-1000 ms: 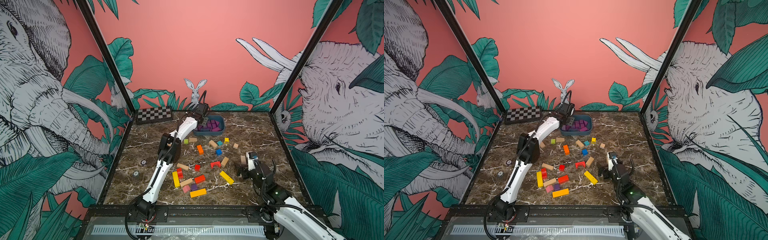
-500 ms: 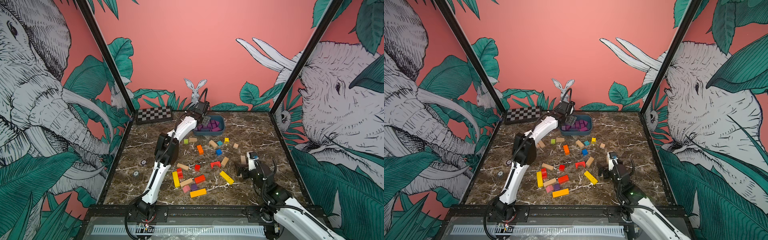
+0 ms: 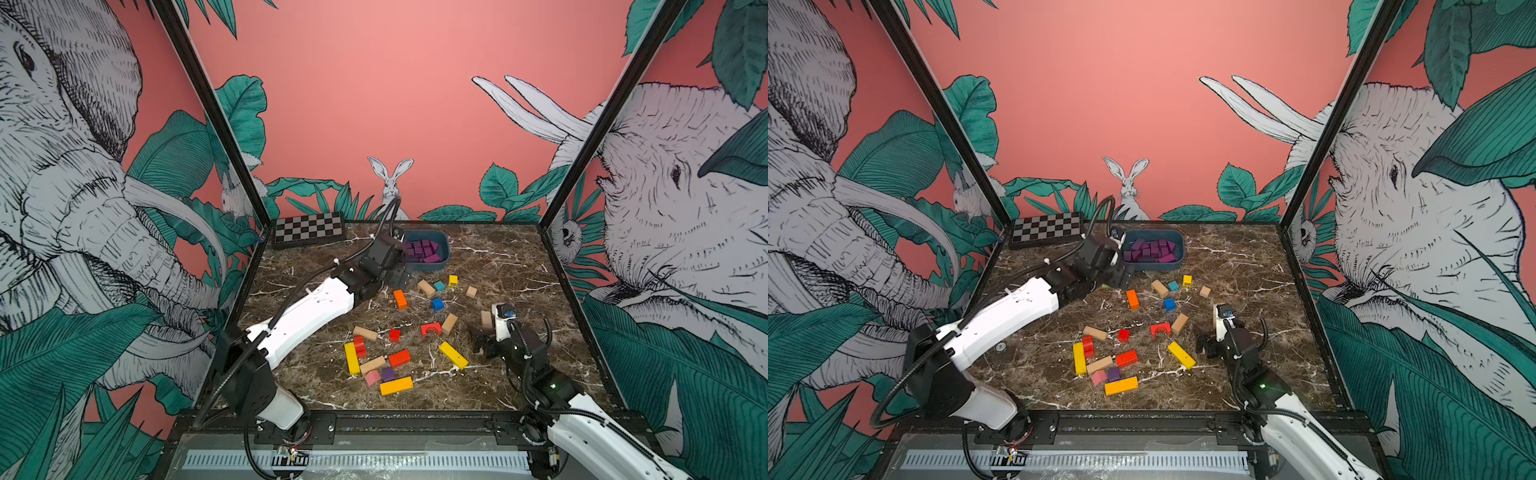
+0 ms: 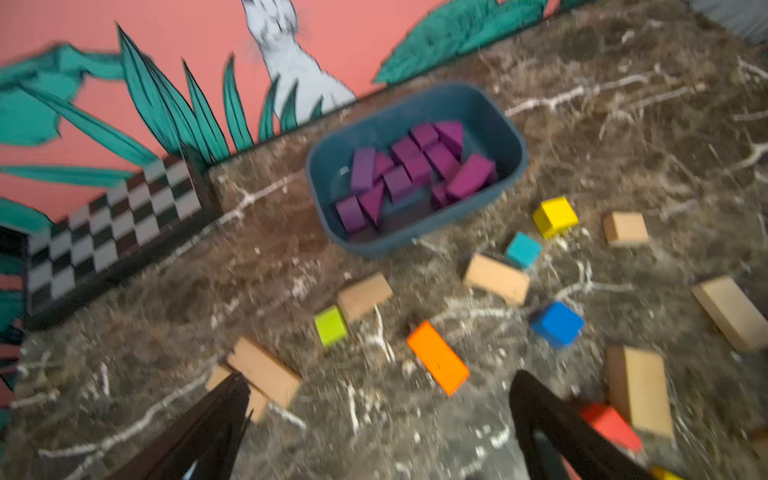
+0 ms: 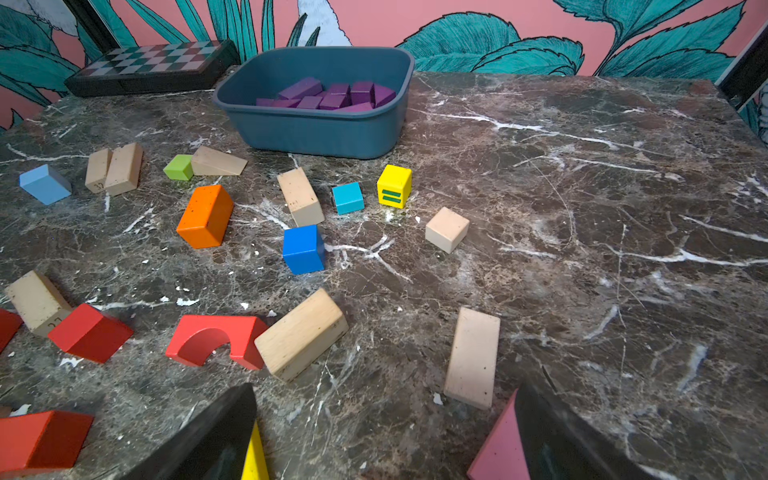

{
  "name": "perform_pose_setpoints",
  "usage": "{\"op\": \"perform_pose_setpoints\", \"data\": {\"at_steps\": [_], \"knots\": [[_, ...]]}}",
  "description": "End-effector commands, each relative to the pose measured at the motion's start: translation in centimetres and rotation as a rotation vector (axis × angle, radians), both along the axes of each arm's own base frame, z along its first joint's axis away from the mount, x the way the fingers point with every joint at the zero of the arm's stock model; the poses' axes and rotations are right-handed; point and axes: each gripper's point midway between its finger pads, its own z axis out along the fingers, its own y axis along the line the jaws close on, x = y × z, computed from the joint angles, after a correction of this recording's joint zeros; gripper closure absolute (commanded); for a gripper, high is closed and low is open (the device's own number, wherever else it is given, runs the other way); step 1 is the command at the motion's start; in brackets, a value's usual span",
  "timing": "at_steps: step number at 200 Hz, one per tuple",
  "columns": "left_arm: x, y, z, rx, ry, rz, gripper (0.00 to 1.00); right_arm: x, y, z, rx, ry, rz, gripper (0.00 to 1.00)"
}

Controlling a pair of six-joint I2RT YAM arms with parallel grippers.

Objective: Pick purple bricks into the storage bin
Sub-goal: Place the building block in the storage box, then pick up the building block from the center of the board.

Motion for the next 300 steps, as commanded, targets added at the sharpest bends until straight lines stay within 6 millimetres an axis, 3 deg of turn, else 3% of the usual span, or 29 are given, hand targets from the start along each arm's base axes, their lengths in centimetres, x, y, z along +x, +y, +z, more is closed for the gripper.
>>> {"op": "perform_pose_setpoints", "data": {"at_steps": [1, 41, 74, 111, 165, 233, 300], "knots": [[-5.6, 1.4, -4.0, 0.006, 0.114, 0.100, 0.01, 0.1, 0.4, 0.4, 0.012, -0.023, 0.017, 0.01], [-12.1, 5.2, -5.2, 0.024, 0.090, 0.295, 0.01, 0.1, 0.6, 0.3, 0.014, -0.019, 0.024, 0.01], [-16.1, 5.9, -9.5, 0.074, 0.276, 0.342, 0.01, 0.1, 0.6, 0.3, 0.014, -0.019, 0.024, 0.01], [-19.3, 5.1, -13.8, 0.081, 0.408, 0.366, 0.07, 0.1, 0.5, 0.3, 0.013, -0.021, 0.021, 0.01], [-20.8, 3.3, -17.0, -0.030, 0.497, 0.349, 0.20, 0.2, 0.6, 0.2, 0.009, -0.011, 0.026, 0.01], [-21.3, 1.4, -17.9, -0.092, 0.528, 0.252, 0.24, 0.2, 0.6, 0.2, 0.006, -0.011, 0.024, 0.01], [-22.0, 2.0, -18.6, -0.052, 0.558, 0.230, 0.33, 0.3, 0.7, 0.0, 0.003, -0.004, 0.026, 0.01]]}}
